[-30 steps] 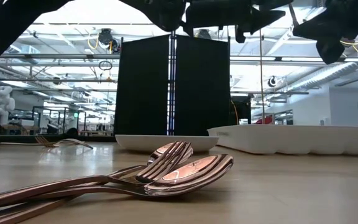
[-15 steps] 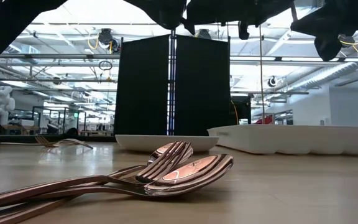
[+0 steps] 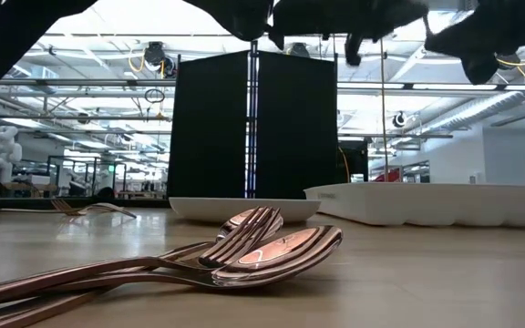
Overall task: Sort silverware
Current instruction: Put the spoon in the silverware tray
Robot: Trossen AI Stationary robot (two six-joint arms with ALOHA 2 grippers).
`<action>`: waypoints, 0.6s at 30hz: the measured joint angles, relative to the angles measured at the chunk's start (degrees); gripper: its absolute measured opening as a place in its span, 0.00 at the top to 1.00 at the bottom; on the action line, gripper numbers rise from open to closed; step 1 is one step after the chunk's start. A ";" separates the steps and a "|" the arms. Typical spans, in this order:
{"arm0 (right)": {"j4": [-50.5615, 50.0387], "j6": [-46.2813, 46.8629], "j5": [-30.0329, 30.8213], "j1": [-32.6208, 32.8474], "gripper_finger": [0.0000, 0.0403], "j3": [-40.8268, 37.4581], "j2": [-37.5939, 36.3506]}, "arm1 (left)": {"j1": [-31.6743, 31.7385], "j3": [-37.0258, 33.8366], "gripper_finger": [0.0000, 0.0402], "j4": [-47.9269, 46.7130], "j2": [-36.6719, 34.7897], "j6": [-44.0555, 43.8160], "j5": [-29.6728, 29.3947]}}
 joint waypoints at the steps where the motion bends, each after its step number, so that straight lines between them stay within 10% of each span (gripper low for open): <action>1: -1.99 -1.11 1.98 0.00 0.92 0.53 -0.47 | 0.63 0.02 1.00 -1.12 0.00 -2.71 -1.15; 8: -16.15 -0.56 20.15 -0.01 0.73 3.04 -2.58 | 5.59 -0.11 1.00 -16.32 0.55 -17.16 -7.99; 18: -18.82 5.66 13.24 0.02 0.62 3.06 -3.02 | 7.53 -0.03 1.00 -14.62 7.56 -42.66 1.37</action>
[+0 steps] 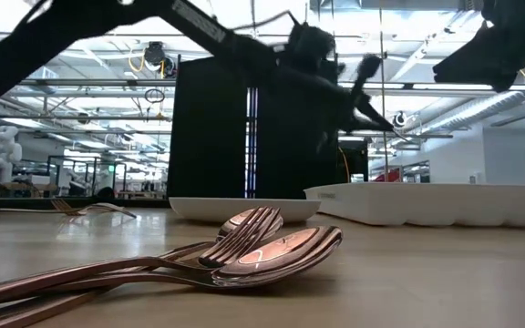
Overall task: Sort silverware
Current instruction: Put the spoon in the silverware tray
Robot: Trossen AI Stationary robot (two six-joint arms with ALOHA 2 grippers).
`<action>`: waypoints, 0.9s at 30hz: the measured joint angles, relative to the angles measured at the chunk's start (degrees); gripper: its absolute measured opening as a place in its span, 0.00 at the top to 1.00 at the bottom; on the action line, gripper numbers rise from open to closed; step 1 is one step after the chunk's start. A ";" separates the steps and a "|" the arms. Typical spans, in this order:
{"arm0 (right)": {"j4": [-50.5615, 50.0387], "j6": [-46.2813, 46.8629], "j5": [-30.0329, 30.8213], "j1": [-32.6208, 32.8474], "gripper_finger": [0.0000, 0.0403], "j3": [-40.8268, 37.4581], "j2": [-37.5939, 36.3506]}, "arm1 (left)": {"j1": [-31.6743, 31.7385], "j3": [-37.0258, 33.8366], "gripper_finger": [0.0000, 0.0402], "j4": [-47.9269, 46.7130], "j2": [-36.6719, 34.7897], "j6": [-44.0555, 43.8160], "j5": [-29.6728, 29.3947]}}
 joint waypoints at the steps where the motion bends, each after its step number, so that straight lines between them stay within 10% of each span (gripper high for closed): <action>1: -0.04 0.01 -0.81 0.00 0.62 0.00 -0.04 | -0.46 0.05 1.00 1.13 1.29 -3.78 1.56; 7: -0.55 0.16 -2.07 0.02 0.62 0.00 -0.13 | -2.89 2.63 1.00 2.06 7.72 -17.62 3.00; 27: -2.20 2.67 -6.44 0.02 0.61 0.00 -0.17 | -1.84 8.80 0.80 -3.36 12.49 -14.72 0.36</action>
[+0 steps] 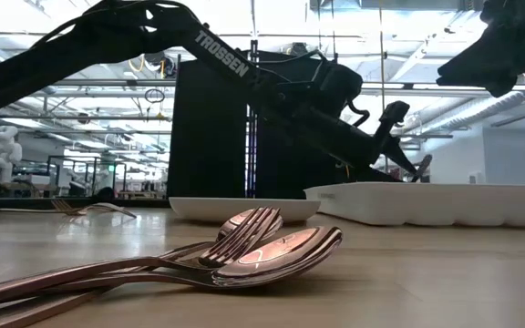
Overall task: Sort silverware
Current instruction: Put the spoon in the silverware tray
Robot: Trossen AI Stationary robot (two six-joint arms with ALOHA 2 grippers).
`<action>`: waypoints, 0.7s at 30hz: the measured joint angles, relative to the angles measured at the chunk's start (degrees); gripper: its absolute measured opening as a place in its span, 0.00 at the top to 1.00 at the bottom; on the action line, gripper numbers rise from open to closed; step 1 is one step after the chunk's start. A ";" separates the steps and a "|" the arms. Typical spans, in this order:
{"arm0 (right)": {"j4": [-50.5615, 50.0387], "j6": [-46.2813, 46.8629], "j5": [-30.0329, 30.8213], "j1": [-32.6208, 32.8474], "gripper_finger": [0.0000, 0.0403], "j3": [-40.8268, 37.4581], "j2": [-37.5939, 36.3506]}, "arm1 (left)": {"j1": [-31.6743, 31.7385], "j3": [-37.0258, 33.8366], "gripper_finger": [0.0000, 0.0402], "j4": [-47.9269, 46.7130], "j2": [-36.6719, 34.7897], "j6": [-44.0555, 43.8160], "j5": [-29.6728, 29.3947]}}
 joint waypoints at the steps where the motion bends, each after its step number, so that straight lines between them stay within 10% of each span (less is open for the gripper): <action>1: 0.00 0.00 0.00 0.00 0.61 0.00 0.00 | -0.02 0.00 0.78 0.02 0.00 -0.10 0.02; 21: -0.22 1.88 -1.32 0.00 0.61 -0.02 0.00 | 0.07 -0.07 0.73 -0.92 -0.35 0.29 4.95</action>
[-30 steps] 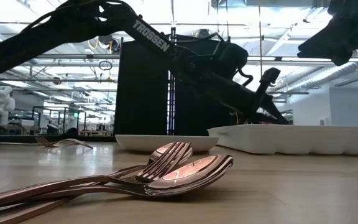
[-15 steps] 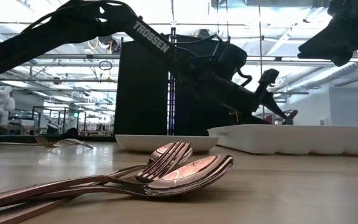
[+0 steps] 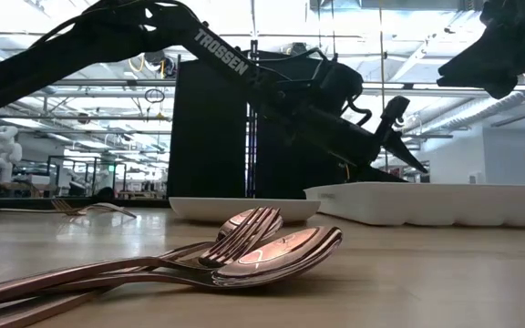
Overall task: Sort silverware
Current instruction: Put the spoon in the silverware tray
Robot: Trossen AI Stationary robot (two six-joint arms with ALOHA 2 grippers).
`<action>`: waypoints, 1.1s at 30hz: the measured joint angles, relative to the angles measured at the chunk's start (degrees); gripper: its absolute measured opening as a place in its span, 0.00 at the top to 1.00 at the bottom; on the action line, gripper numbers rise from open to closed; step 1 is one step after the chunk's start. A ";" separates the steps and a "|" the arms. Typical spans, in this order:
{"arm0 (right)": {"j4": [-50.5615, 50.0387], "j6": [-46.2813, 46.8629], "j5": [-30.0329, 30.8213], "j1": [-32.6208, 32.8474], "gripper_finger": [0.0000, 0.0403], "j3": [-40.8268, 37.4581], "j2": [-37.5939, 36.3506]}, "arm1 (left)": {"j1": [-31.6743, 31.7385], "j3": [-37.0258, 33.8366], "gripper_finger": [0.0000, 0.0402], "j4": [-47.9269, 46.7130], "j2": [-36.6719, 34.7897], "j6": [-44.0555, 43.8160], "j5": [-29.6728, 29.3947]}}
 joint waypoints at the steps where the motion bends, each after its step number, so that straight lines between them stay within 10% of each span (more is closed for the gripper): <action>1: 0.00 0.01 -0.38 0.00 0.61 0.00 0.00 | 0.06 0.00 0.73 -0.03 0.00 0.29 0.24; 8: 0.21 -0.07 -1.74 0.00 0.61 0.00 0.00 | 1.22 -0.09 0.73 -6.19 -5.75 13.86 1.68; 14: 2.29 -3.01 -1.72 0.01 0.61 -0.02 0.01 | 1.15 -0.07 0.73 -35.06 -18.56 38.73 -4.20; 22: 2.32 -6.20 -1.45 0.00 0.61 -0.02 0.02 | 1.75 -0.67 0.73 -74.98 -33.51 47.87 -27.88; 33: 1.18 -4.84 -1.71 0.00 0.61 -0.02 0.11 | 18.62 -11.12 0.73 -61.88 -27.94 50.59 -26.66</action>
